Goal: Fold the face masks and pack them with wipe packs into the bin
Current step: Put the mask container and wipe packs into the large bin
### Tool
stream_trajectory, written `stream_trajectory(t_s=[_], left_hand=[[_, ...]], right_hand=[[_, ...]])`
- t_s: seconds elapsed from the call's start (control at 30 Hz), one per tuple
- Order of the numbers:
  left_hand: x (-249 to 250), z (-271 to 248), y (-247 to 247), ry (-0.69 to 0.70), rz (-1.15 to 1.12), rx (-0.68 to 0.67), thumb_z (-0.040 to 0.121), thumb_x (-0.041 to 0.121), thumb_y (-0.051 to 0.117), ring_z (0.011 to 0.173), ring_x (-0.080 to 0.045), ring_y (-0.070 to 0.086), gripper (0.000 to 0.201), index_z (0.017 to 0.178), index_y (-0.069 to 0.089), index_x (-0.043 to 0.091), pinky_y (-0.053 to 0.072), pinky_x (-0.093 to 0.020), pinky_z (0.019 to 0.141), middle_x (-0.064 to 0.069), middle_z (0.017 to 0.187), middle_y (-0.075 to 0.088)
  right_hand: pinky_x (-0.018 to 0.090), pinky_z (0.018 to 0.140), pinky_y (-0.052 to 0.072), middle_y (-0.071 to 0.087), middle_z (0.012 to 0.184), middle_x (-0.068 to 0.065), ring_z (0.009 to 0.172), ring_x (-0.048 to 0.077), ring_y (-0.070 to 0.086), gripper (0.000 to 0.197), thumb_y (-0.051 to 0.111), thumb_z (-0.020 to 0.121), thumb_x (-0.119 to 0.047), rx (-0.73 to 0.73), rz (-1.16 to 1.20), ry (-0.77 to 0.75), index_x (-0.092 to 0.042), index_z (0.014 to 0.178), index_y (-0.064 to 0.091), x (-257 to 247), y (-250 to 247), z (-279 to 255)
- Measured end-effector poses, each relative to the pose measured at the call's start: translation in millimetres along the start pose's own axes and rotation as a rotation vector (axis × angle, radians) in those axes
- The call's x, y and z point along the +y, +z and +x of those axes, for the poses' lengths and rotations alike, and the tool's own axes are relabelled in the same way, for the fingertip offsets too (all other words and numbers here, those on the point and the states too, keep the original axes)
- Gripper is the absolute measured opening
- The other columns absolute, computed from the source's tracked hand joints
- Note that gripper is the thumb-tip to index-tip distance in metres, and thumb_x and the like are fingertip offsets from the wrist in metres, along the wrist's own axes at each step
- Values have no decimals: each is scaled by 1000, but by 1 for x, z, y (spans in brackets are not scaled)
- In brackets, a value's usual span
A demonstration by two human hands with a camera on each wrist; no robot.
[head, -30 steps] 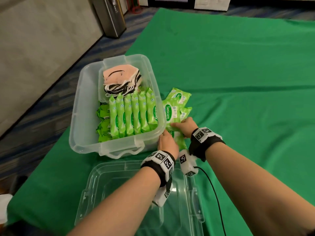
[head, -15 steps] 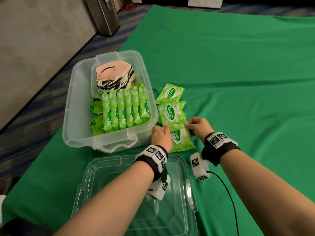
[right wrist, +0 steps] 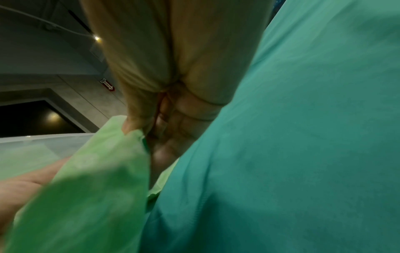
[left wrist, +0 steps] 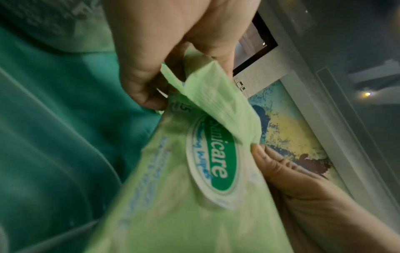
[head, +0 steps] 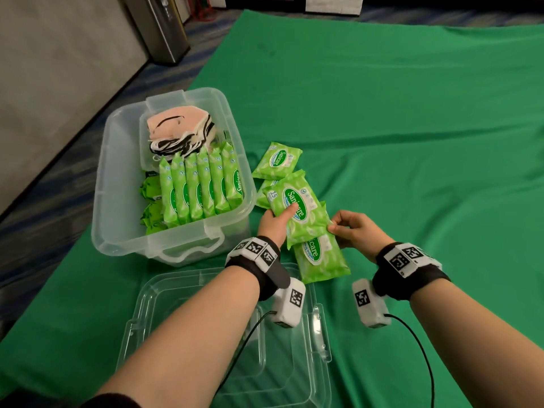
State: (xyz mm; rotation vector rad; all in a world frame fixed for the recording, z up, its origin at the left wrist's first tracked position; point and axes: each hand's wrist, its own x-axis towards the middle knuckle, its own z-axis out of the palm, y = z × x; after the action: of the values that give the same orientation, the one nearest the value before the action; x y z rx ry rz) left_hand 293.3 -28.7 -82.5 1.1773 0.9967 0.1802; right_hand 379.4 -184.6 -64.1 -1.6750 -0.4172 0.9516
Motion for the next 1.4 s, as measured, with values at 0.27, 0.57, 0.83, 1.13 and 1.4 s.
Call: stream_trajectory(t_s=[0.27, 0.57, 0.83, 1.13, 1.4], left_hand=[[3, -8, 12, 98, -109, 3, 83, 22, 69, 104, -30, 62, 33, 110, 56, 9, 48, -50, 96, -12, 113, 65], [9, -14, 10, 93, -10, 38, 88, 16, 62, 138, -28, 32, 90, 150, -3, 19, 30, -48, 112, -7, 154, 22], [-1, -11, -17, 95, 191, -110, 94, 2, 46, 68, -4, 45, 31, 116, 63, 14, 41, -4, 59, -1, 108, 59], [11, -31, 3, 110, 139, -157, 80, 19, 72, 101, -25, 63, 23, 100, 60, 15, 48, -43, 95, -8, 111, 66], [4, -18, -28, 208, 231, -81, 85, 6, 64, 101, -13, 56, 48, 129, 46, 10, 43, -21, 90, 1, 116, 59]], right_hand=[[18, 50, 52, 52, 65, 11, 46, 5, 55, 18, 53, 88, 2, 34, -6, 11, -5, 71, 51, -3, -13, -8], [17, 54, 53, 60, 61, -2, 53, 3, 59, 20, 53, 88, 3, 66, -29, -15, -7, 71, 53, 1, -10, -16], [16, 44, 40, 54, 50, -11, 41, 1, 47, 24, 45, 95, -4, 365, 216, -101, -13, 73, 45, -9, -18, -23], [36, 67, 51, 55, 65, 1, 63, 20, 54, 23, 57, 87, -9, 437, -152, -14, -18, 68, 50, -22, 21, 25], [37, 87, 51, 65, 96, 15, 85, 26, 61, 20, 65, 84, -21, 230, -604, 63, -7, 98, 62, -51, 18, 89]])
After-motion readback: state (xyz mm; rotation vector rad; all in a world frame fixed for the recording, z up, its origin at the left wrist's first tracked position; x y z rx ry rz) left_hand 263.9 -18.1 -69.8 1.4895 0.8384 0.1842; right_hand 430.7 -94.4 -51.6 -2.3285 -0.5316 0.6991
